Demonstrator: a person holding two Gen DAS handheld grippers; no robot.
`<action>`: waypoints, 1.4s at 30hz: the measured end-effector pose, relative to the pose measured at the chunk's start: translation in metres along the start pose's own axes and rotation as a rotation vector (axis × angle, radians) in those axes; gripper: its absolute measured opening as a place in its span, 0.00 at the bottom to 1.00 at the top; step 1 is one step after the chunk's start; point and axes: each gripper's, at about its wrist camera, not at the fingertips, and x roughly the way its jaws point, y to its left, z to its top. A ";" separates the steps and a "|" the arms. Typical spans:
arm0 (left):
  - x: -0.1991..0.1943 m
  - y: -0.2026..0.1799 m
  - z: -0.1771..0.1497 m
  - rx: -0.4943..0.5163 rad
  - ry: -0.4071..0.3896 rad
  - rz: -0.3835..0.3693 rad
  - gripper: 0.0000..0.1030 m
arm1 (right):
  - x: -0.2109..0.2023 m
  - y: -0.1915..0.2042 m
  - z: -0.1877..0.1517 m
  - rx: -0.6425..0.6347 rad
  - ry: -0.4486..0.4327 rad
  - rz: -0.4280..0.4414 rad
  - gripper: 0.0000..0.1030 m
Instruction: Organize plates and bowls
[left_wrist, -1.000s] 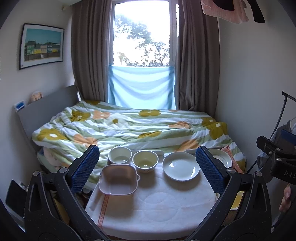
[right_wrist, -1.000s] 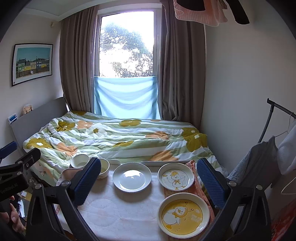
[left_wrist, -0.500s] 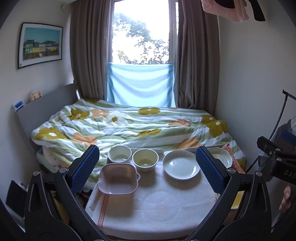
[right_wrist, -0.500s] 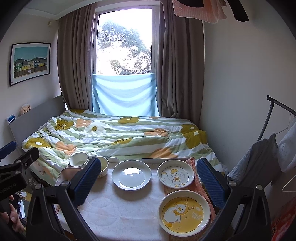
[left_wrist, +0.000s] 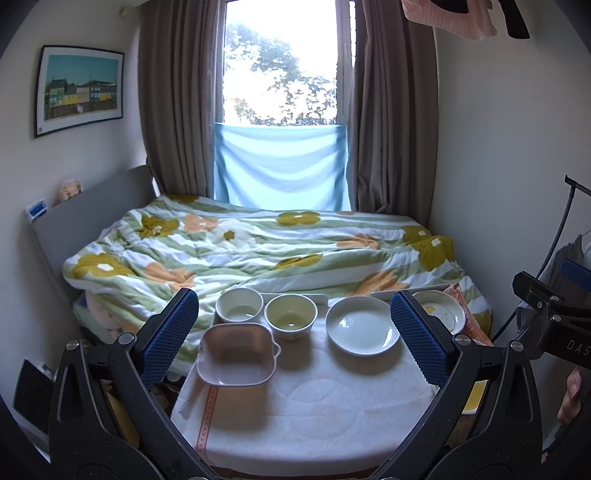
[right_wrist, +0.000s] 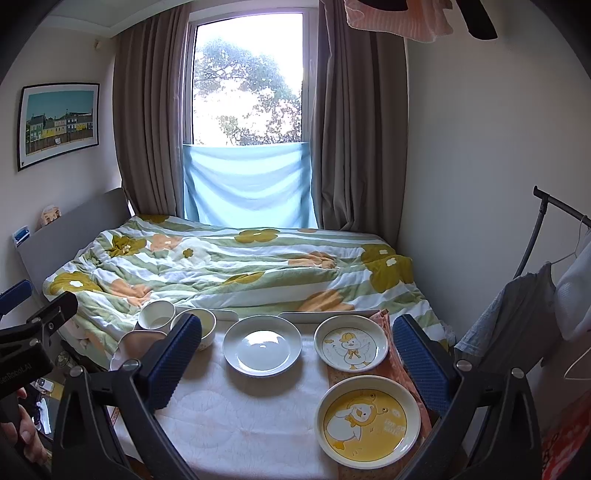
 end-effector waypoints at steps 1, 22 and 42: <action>0.001 0.000 0.000 -0.001 0.002 -0.002 1.00 | 0.000 0.000 0.000 0.001 0.000 0.001 1.00; 0.002 -0.001 0.001 -0.001 0.004 -0.003 1.00 | 0.001 -0.002 0.002 0.002 0.002 -0.002 1.00; 0.003 0.001 0.000 0.002 0.004 -0.010 1.00 | 0.001 -0.003 0.002 0.008 0.003 -0.008 1.00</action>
